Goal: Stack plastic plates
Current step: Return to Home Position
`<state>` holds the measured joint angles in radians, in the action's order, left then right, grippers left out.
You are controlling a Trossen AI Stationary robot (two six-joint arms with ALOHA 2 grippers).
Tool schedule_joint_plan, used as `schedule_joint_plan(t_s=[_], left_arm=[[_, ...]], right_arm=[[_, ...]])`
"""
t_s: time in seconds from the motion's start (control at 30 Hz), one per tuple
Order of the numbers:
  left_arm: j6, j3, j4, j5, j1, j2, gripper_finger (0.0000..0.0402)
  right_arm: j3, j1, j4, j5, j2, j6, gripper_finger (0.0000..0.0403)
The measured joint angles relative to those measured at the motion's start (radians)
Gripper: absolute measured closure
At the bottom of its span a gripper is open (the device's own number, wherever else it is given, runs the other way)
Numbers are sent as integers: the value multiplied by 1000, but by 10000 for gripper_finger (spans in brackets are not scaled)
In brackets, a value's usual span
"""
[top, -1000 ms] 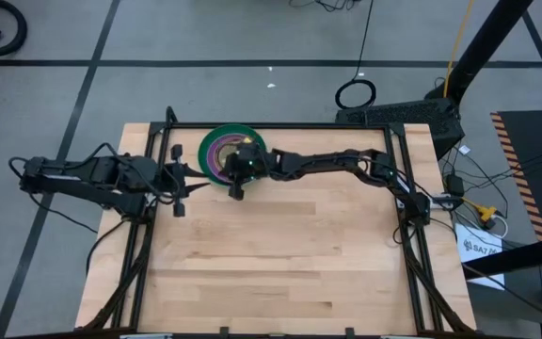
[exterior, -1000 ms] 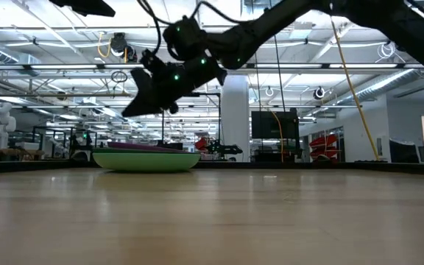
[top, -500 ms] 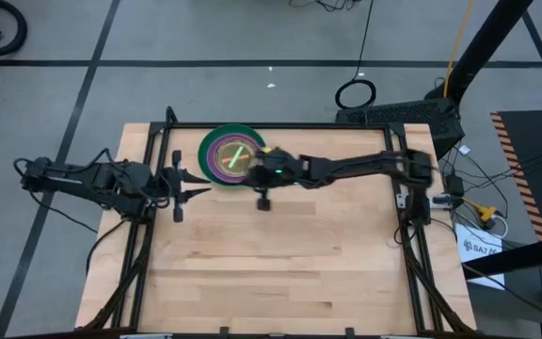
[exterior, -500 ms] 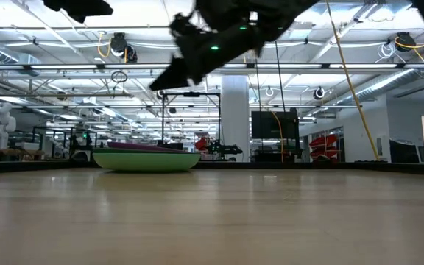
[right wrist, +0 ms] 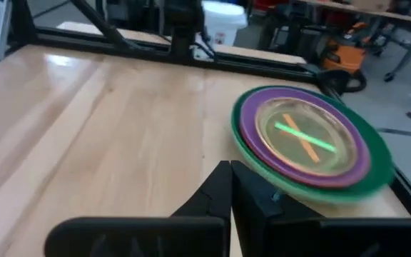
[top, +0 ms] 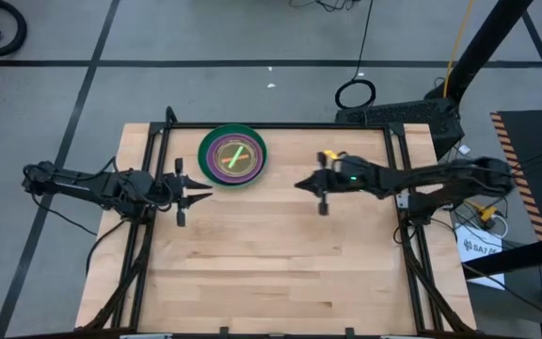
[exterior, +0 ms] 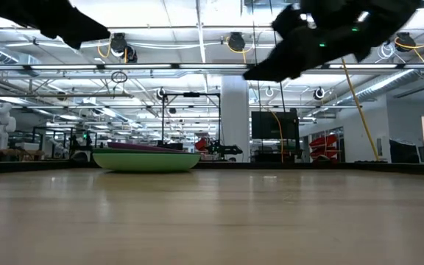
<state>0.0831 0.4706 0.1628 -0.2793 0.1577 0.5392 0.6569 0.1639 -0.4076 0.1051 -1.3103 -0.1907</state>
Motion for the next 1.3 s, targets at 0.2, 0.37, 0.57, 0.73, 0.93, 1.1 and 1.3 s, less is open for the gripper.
schedule_joint_plan(t_s=[0.2, 0.37, 0.57, 0.73, 0.93, 1.1, 1.3], left_arm=[[-15, -21, 65, -29, -3, -137, 314], [-21, -20, 108, -40, -3, -288, 314], [-55, -81, 112, -37, -3, -414, 314], [-71, -199, 33, -29, -3, -486, 314], [-111, -315, -86, -14, -3, -523, 314], [-149, -424, -198, -13, -3, -522, 314], [-192, -460, -222, -20, -3, -506, 314]], right_arm=[[-202, 21, -27, -4, 257, 34, 403], [-334, 33, -30, -4, 464, 74, 403], [-476, 32, -21, -3, 685, 119, 403], [-564, 31, 45, 0, 873, 126, 403], [-598, 31, 197, 2, 1060, 94, 403], [-598, 31, 296, 8, 1178, 16, 403], [-597, 31, 398, 57, 1284, -40, 403]])
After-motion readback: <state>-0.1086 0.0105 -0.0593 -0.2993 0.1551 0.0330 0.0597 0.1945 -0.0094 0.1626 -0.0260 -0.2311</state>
